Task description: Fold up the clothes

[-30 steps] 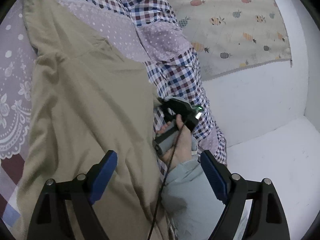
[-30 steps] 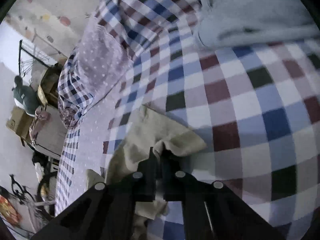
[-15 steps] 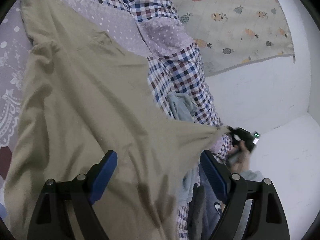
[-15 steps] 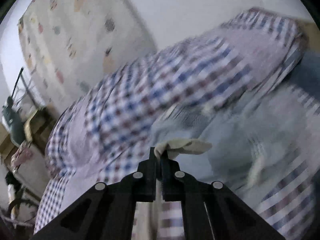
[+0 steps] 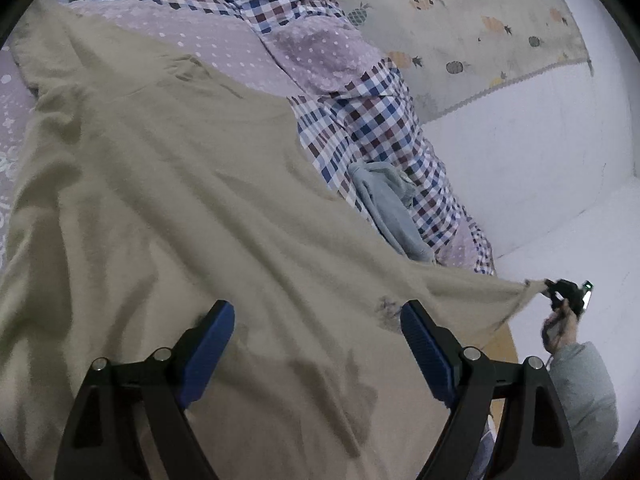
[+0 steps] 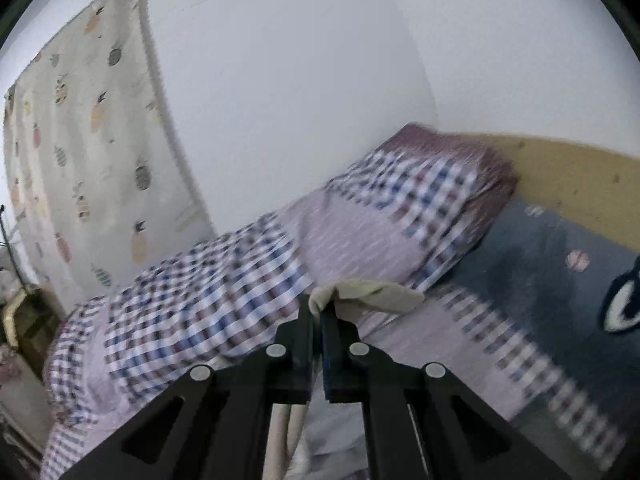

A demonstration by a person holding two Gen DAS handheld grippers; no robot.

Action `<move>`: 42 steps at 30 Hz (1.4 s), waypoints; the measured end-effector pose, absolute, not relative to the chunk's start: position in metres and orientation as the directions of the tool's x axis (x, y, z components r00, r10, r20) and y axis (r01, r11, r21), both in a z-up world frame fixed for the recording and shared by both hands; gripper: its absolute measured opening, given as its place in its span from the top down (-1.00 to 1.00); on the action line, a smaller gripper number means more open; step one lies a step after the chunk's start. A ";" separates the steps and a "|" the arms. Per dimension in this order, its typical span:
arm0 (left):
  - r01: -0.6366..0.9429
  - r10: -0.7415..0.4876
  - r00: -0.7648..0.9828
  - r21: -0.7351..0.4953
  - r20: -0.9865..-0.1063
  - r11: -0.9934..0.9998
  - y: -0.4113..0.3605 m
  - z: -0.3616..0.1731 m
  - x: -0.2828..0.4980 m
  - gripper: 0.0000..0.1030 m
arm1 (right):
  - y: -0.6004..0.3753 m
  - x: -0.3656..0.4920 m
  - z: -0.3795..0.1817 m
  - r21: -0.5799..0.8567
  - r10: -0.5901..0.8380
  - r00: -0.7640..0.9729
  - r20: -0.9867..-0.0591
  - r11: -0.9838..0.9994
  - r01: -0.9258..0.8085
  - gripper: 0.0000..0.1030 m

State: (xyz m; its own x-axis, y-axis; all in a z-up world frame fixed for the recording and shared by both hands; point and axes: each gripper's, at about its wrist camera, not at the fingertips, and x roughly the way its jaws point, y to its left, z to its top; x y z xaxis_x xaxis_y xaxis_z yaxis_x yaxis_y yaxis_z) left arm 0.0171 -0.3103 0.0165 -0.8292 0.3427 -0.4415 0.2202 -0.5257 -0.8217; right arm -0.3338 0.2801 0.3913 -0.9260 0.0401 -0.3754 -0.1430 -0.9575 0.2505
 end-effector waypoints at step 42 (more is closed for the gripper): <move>0.271 0.159 -0.760 -0.531 -0.630 -0.803 -0.243 0.018 0.002 -0.71 | 0.562 -0.231 0.142 0.389 -0.013 -0.643 -0.766 -0.806 -0.447 0.13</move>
State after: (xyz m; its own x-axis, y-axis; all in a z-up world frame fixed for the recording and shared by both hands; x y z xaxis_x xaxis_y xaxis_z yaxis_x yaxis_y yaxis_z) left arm 0.0017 -0.2429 0.0182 -0.7604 0.1594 -0.6296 0.2712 -0.8029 -0.5308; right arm -0.2308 0.5619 0.1425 -0.6428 -0.0131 -0.7660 -0.4466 -0.8059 0.3886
